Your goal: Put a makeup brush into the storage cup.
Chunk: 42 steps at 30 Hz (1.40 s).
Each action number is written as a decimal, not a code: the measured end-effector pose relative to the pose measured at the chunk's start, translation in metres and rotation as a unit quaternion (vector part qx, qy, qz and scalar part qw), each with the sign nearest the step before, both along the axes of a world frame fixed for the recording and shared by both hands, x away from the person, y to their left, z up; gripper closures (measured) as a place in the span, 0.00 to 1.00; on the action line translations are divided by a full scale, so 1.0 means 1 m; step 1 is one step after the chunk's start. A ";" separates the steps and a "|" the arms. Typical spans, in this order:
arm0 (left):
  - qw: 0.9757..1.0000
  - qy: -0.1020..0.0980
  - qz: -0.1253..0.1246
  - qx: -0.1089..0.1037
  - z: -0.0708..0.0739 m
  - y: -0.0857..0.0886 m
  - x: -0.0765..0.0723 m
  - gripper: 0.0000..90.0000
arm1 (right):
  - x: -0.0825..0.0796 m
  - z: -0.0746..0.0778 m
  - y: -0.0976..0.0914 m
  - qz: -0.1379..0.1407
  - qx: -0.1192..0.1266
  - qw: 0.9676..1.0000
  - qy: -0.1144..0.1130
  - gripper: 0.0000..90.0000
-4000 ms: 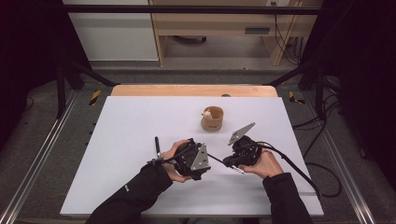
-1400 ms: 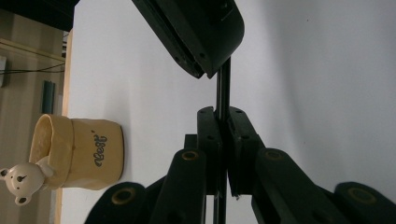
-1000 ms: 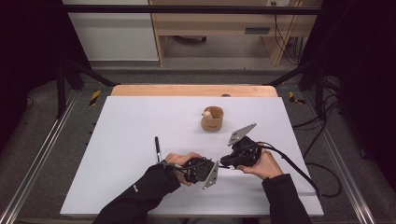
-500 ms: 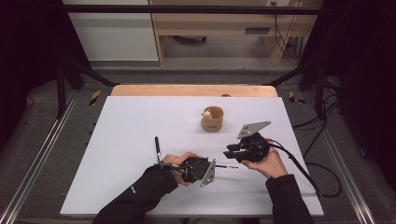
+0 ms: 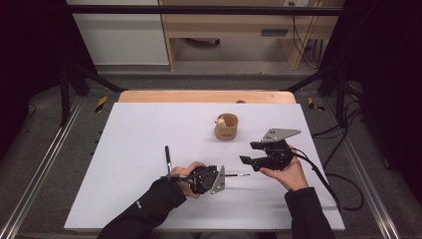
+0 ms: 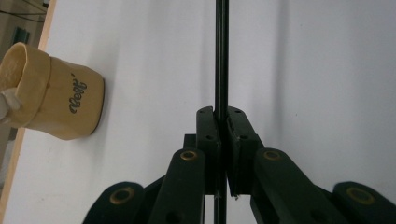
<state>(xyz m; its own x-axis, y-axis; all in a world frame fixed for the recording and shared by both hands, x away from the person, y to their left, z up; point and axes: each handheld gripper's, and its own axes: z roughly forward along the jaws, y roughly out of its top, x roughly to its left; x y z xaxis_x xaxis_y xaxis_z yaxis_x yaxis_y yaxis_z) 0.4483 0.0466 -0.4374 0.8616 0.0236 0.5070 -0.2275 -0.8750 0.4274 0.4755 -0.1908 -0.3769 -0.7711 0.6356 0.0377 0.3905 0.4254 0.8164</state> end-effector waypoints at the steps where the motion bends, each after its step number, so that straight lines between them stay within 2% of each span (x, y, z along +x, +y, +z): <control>1: 1.000 0.002 0.004 -0.001 0.000 0.001 0.000 0.94 | 0.000 0.000 -0.001 -0.003 0.002 1.000 -0.002 0.37; 10: 0.999 0.028 0.038 -0.027 0.000 0.008 0.001 0.94 | -0.003 0.000 -0.007 -0.026 0.017 0.999 -0.010 0.27; 13: 0.997 0.036 0.052 -0.041 0.000 0.011 0.001 0.94 | -0.004 -0.001 -0.010 -0.032 0.028 0.999 -0.012 0.23; 14: 0.996 0.040 0.062 -0.051 0.000 0.013 0.002 0.94 | -0.005 -0.001 -0.011 -0.033 0.031 0.999 -0.012 0.22; 15: 0.996 0.040 0.062 -0.051 0.000 0.013 0.002 0.94 | -0.005 -0.001 -0.012 -0.035 0.033 0.999 -0.010 0.21; 17: 0.994 0.048 0.076 -0.065 0.000 0.015 0.002 0.94 | -0.005 -0.001 -0.012 -0.037 0.034 0.999 -0.014 0.21; 18: 0.994 0.048 0.076 -0.065 0.000 0.015 0.002 0.94 | -0.005 -0.001 -0.012 -0.037 0.034 0.999 -0.014 0.21; 19: 0.992 0.051 0.086 -0.072 0.000 0.016 0.001 0.94 | -0.007 -0.001 -0.013 -0.041 0.044 0.998 -0.014 0.20; 20: 0.992 0.051 0.086 -0.072 0.000 0.016 0.001 0.94 | -0.007 -0.001 -0.013 -0.043 0.048 0.998 -0.016 0.19; 23: 0.990 0.055 0.099 -0.087 -0.001 0.018 0.001 0.94 | -0.009 -0.001 -0.014 -0.045 0.057 0.997 -0.017 0.18; 24: 0.988 0.058 0.106 -0.094 -0.002 0.018 0.000 0.94 | -0.009 -0.001 -0.014 -0.045 0.057 0.997 -0.017 0.18; 29: 0.984 0.058 0.123 -0.111 -0.002 0.020 -0.001 0.94 | -0.011 -0.001 -0.013 -0.048 0.062 0.997 -0.016 0.17; 30: 0.983 0.062 0.127 -0.115 -0.001 0.020 -0.001 0.94 | -0.011 -0.001 -0.013 -0.047 0.063 0.997 -0.017 0.17; 31: 0.981 0.066 0.135 -0.125 -0.001 0.021 -0.001 0.94 | -0.012 -0.001 -0.012 -0.047 0.066 0.997 -0.017 0.17; 32: 0.981 0.066 0.135 -0.125 -0.001 0.021 -0.001 0.94 | -0.012 -0.001 -0.012 -0.047 0.066 0.997 -0.017 0.17; 33: 0.978 0.070 0.142 -0.134 -0.001 0.022 -0.001 0.94 | -0.013 -0.001 -0.011 -0.047 0.069 0.996 -0.017 0.16; 35: 0.979 0.069 0.143 -0.131 0.000 0.023 -0.001 0.94 | -0.014 -0.002 -0.011 -0.049 0.069 0.996 -0.019 0.16; 37: 0.973 0.080 0.157 -0.151 -0.001 0.024 0.000 0.94 | -0.014 -0.003 -0.010 -0.049 0.069 0.996 -0.017 0.16; 39: 0.973 0.080 0.158 -0.151 -0.001 0.025 0.000 0.94 | -0.014 -0.003 -0.010 -0.050 0.070 0.996 -0.016 0.16; 42: 0.968 0.086 0.167 -0.165 -0.001 0.025 0.000 0.94 | -0.014 -0.004 -0.009 -0.053 0.072 0.996 -0.014 0.16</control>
<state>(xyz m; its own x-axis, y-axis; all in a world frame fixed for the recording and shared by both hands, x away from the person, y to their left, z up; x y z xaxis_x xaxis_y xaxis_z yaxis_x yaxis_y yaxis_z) 0.4484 0.0717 -0.4380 0.8489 0.4519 0.2743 0.1443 -0.6972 0.7022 0.4613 -0.1995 -0.3810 -0.7014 0.7038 0.1127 0.4030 0.2610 0.8772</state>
